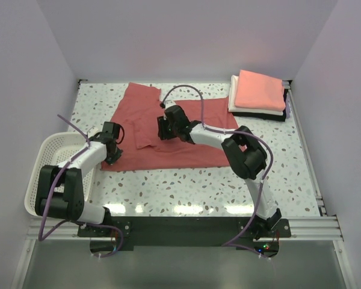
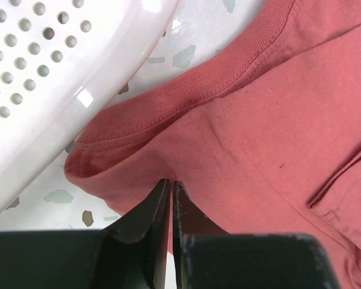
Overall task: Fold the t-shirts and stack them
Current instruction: Fold the tshirt
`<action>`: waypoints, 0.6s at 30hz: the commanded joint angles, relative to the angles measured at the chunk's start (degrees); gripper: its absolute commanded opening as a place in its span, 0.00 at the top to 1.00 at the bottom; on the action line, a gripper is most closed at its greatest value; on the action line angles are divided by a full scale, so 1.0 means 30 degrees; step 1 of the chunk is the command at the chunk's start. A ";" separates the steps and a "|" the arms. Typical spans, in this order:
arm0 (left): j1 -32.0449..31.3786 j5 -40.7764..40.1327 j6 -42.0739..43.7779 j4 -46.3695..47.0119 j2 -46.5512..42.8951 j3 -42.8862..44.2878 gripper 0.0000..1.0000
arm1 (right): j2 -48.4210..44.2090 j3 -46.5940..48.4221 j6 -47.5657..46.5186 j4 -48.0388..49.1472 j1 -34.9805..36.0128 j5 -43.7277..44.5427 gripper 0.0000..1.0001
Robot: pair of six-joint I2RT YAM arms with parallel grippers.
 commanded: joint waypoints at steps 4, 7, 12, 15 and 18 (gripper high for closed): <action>0.0321 -0.0241 0.0523 -0.0066 -0.0159 0.0104 0.89 | -0.1731 -0.0227 -0.2540 0.0691 0.2158 0.1169 0.59; 0.0409 -0.0212 0.0611 -0.0007 -0.0306 0.0104 0.89 | -0.1613 -0.0225 -0.2807 0.0865 0.2920 0.1785 0.60; 0.0438 -0.0066 0.0728 0.0080 -0.0160 0.0104 0.89 | -0.1030 -0.0168 -0.2250 0.1277 0.3447 0.1374 0.61; 0.0468 -0.0007 0.0728 0.0051 -0.0130 0.0104 0.89 | -0.0735 0.0184 -0.2192 0.1100 0.3624 0.1725 0.62; 0.0468 -0.0036 0.0787 0.0051 -0.0159 0.0133 0.89 | -0.0560 0.0359 -0.2220 0.1131 0.3625 0.1493 0.62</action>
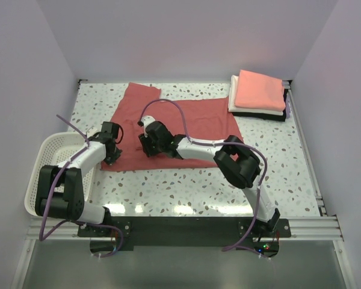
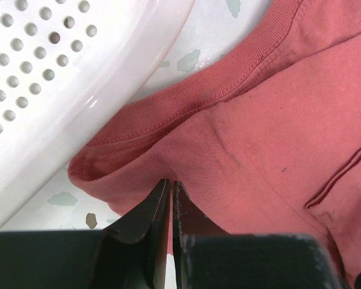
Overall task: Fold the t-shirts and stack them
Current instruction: Fold the tshirt
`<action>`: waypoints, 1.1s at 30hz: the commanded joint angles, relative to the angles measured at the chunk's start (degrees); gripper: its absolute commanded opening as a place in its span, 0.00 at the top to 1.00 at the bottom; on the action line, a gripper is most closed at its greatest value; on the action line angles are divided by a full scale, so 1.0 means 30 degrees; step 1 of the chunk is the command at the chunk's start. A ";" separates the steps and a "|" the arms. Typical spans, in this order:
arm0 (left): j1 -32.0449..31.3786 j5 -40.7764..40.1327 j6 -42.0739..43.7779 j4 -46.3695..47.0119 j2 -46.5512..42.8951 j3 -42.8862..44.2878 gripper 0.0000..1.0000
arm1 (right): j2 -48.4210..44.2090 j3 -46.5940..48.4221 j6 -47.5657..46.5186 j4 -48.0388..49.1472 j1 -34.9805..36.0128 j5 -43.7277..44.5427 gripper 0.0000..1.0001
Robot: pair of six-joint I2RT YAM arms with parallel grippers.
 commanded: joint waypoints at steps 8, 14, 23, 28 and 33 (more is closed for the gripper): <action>0.0220 0.0045 0.0496 0.0110 -0.0115 0.0133 0.89 | 0.0873 0.2361 -0.1036 -0.0537 -0.0113 0.2949 0.59; 0.0250 0.0133 0.0554 0.0081 -0.0173 0.0133 0.89 | -0.0235 0.1430 -0.1476 0.0046 -0.0084 0.3688 0.59; 0.0366 0.0308 0.0613 0.0080 -0.0321 0.0191 0.89 | -0.0297 0.2303 -0.1945 0.0457 0.0736 0.3043 0.59; 0.0425 0.0367 0.0672 0.0080 -0.0350 0.0191 0.89 | 0.0902 0.3154 -0.1828 0.0661 0.1263 0.2868 0.60; 0.0484 0.0484 0.0730 0.0081 -0.0320 0.0191 0.89 | 0.2162 0.4151 -0.1332 0.1041 0.1294 0.2750 0.62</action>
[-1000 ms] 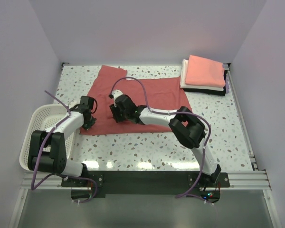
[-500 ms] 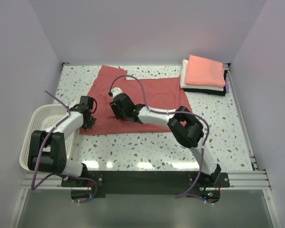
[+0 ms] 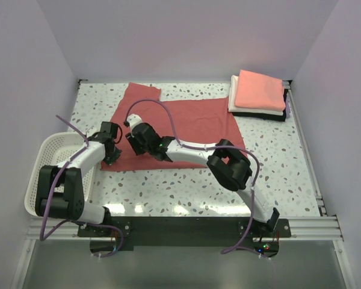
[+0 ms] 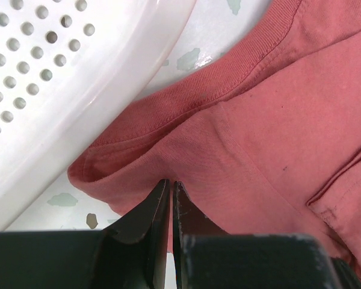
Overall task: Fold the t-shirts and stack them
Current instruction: Fold the tshirt
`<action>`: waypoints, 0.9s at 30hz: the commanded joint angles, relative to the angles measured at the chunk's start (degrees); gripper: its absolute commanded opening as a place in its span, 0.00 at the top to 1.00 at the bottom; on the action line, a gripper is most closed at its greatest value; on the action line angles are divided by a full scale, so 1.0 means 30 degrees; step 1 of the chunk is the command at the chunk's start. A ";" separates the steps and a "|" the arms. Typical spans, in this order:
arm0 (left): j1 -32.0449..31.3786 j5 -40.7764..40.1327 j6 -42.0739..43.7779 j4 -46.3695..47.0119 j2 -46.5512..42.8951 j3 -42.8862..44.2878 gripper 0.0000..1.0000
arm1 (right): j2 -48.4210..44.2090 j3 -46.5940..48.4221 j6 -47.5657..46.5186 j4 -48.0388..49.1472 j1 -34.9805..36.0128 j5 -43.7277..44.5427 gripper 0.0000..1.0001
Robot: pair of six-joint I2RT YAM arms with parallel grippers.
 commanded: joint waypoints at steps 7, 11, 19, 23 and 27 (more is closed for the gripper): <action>0.0382 0.0501 0.0439 0.0263 -0.0321 0.0016 0.89 | 0.2018 0.1386 0.0632 0.1818 -0.0084 0.1035 0.67; 0.0470 0.0589 0.0497 0.0264 -0.0291 0.0015 0.89 | 0.2428 0.1503 0.0661 0.1849 -0.0083 0.1240 0.67; 0.0588 0.0823 0.0556 0.0440 -0.0116 -0.0072 0.89 | 0.2516 0.1239 0.1130 0.1643 -0.0113 0.2031 0.69; 0.0617 0.0882 0.0585 0.0440 -0.0086 -0.0101 0.89 | 0.2283 0.1269 0.1276 0.1525 -0.0346 0.2061 0.81; 0.0646 0.0882 0.0585 0.0439 -0.0144 -0.0247 0.89 | 0.1786 0.1239 0.1627 0.1350 -0.0669 0.1769 0.88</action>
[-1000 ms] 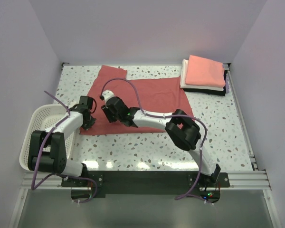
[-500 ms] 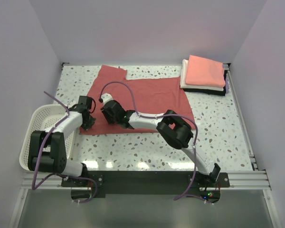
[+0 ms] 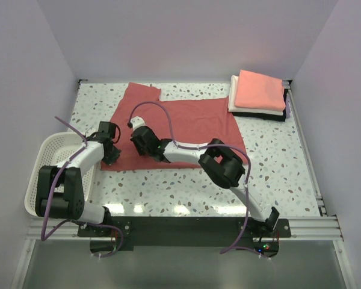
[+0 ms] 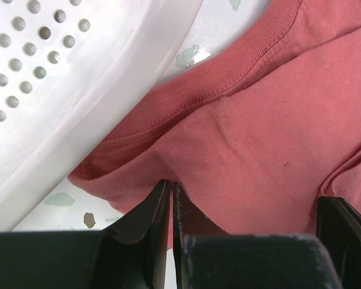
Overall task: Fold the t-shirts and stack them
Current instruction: Fold the tshirt
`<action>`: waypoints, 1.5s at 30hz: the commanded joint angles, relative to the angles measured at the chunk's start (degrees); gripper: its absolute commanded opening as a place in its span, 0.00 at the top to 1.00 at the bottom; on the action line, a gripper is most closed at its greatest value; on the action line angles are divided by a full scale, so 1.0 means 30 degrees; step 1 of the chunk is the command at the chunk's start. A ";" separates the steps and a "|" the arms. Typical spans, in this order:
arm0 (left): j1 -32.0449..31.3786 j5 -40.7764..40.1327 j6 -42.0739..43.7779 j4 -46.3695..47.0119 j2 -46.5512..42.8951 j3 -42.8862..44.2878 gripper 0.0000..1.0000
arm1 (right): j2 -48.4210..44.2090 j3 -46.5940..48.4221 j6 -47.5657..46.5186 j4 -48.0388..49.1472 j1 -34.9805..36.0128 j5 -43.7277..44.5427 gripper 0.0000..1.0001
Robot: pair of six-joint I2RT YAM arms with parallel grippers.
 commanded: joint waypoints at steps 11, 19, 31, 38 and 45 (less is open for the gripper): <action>0.0290 0.0001 0.0462 0.0374 -0.0086 -0.0387 0.89 | -0.1309 0.0643 0.1610 0.0241 -0.2016 -0.1591 0.92; 0.0348 -0.0058 0.0433 0.0374 0.0032 -0.0387 0.89 | -0.1690 0.0555 0.2988 0.0387 -0.2692 -0.4346 0.93; 0.0582 -0.0819 0.0462 -0.0709 -0.0642 0.0052 0.88 | -0.2481 0.0320 0.4922 0.0945 -0.3834 -0.6721 0.92; 0.0875 -0.1317 0.0403 -0.1149 -0.0848 -0.0035 0.87 | -0.2130 0.0643 0.4747 0.0506 -0.4596 -0.6458 0.92; 0.1110 -0.1639 0.0374 -0.1588 -0.1228 -0.0065 0.87 | -0.1310 0.1608 0.4250 -0.0314 -0.5270 -0.5932 0.92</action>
